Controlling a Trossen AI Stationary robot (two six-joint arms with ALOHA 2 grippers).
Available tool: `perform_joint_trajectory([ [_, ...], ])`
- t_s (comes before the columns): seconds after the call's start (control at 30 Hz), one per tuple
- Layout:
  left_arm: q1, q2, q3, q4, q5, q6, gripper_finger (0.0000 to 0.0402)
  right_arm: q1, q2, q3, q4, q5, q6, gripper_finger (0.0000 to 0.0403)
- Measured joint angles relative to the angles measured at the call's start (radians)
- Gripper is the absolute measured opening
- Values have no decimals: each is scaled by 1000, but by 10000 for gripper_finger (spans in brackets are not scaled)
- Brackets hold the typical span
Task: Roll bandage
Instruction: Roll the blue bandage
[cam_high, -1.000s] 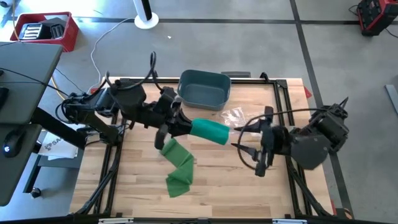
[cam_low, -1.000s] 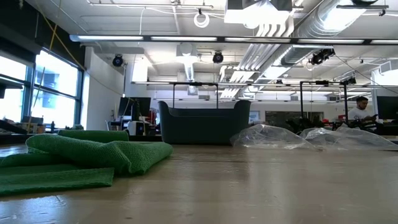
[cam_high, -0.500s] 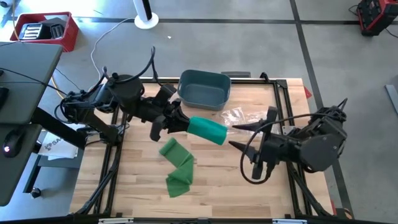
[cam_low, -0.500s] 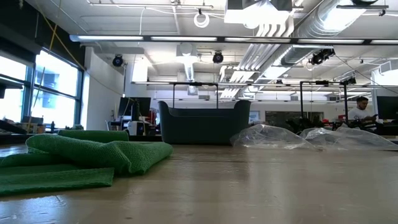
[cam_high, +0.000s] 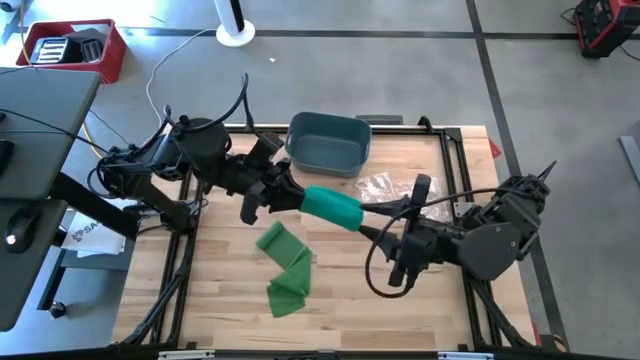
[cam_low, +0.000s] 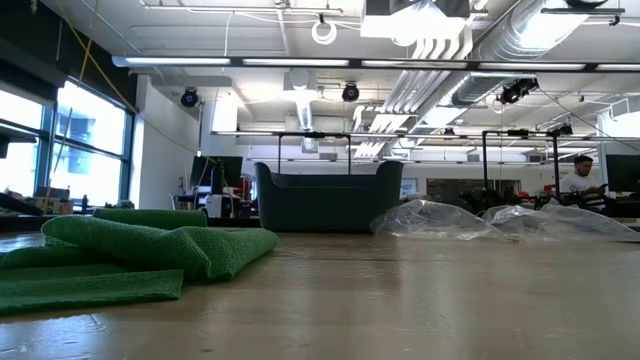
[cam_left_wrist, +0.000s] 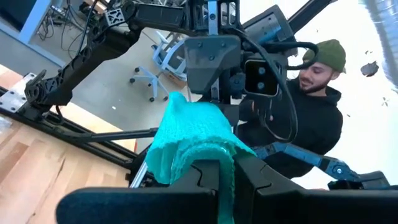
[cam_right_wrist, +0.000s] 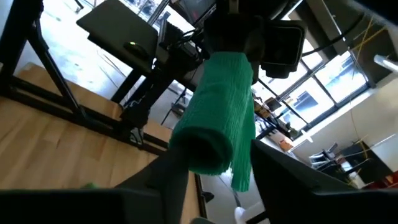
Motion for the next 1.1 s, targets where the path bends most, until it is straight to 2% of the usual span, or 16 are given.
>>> perform_joint_trajectory([
  [0.2, 0, 2, 0, 0, 8, 1, 5, -1, 1, 0, 15, 1, -9, 78],
  [0.3, 0, 2, 0, 0, 18, 3, 5, -6, 2, 0, 10, -5, -9, 51],
  [0.43, 0, 1, 0, -2, 33, 3, 5, -30, 2, 0, 10, -95, -9, 36],
  [0.6, 0, 0, 0, -4, 50, 25, 6, -65, 7, 0, 8, -156, 42, 34],
  [0.77, 12, -10, 0, -47, 53, 63, 36, -72, 1, 0, 0, -159, 201, 6],
  [0.9, 31, -28, 0, -140, 55, 120, 72, -46, -25, 0, -86, -171, 421, 5],
  [1.1, 59, -41, 0, -326, -6, 207, 101, -3, -70, 0, -380, -363, 829, 3],
])
